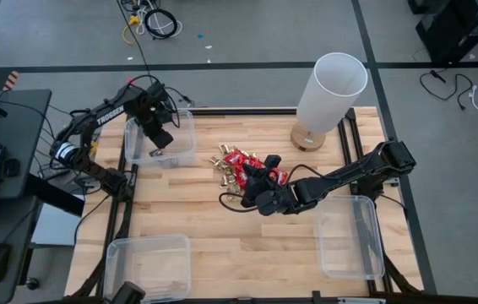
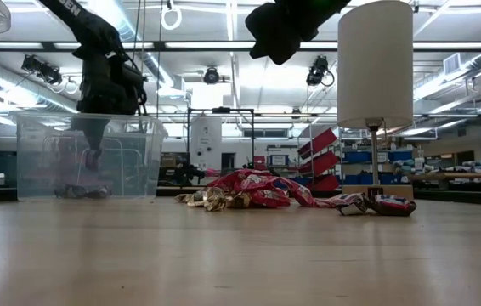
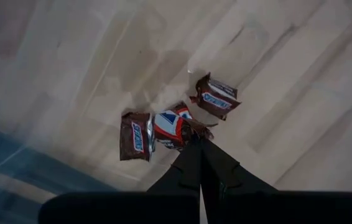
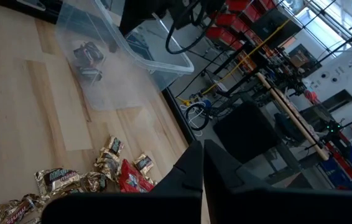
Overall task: Sort candy
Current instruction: Put the brown chocolate into the top left transparent bin
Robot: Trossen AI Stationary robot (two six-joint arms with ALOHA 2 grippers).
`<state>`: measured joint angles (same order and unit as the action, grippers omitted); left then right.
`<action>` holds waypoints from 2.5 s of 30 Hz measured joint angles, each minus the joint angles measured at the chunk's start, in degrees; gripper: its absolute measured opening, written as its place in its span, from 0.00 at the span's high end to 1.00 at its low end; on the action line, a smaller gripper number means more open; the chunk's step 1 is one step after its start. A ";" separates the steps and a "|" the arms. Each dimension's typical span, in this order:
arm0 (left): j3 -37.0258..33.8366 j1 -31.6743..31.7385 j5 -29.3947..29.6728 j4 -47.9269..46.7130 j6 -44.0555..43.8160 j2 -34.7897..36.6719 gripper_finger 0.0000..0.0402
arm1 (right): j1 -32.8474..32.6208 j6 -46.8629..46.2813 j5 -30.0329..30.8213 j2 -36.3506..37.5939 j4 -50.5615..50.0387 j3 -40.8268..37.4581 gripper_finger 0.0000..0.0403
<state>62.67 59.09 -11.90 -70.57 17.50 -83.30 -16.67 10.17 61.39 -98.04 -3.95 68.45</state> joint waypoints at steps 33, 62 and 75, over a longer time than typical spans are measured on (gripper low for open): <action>8.09 0.00 -1.65 -0.56 -1.12 0.13 0.84 | -0.11 0.07 0.01 0.00 0.02 0.00 1.00; -0.23 -42.29 13.05 36.33 -10.29 24.55 0.84 | -3.55 -20.70 -37.48 5.38 -35.39 -2.99 0.96; -4.81 -49.67 14.03 40.68 -11.87 24.55 0.84 | -7.74 -21.10 -37.25 5.35 -20.80 -16.05 0.76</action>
<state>57.86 9.42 2.12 -29.89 5.63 -58.76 -24.41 -10.93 24.14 -92.68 -24.75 52.39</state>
